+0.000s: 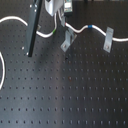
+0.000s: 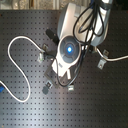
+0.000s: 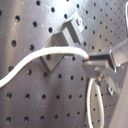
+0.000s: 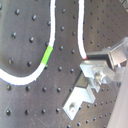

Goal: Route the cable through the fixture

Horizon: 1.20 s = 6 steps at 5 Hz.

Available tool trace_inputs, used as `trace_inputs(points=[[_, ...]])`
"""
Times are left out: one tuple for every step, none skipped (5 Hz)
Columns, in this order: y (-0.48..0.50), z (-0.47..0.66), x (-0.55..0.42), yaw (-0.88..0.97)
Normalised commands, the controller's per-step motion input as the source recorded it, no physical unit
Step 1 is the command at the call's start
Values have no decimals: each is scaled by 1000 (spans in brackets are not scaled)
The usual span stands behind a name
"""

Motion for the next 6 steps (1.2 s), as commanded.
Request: trace_inputs(points=[[-9, 0, 12, 0], [174, 8, 168, 0], [190, -6, 327, 3], [43, 1, 260, 66], [20, 2, 185, 397], [20, 0, 19, 803]])
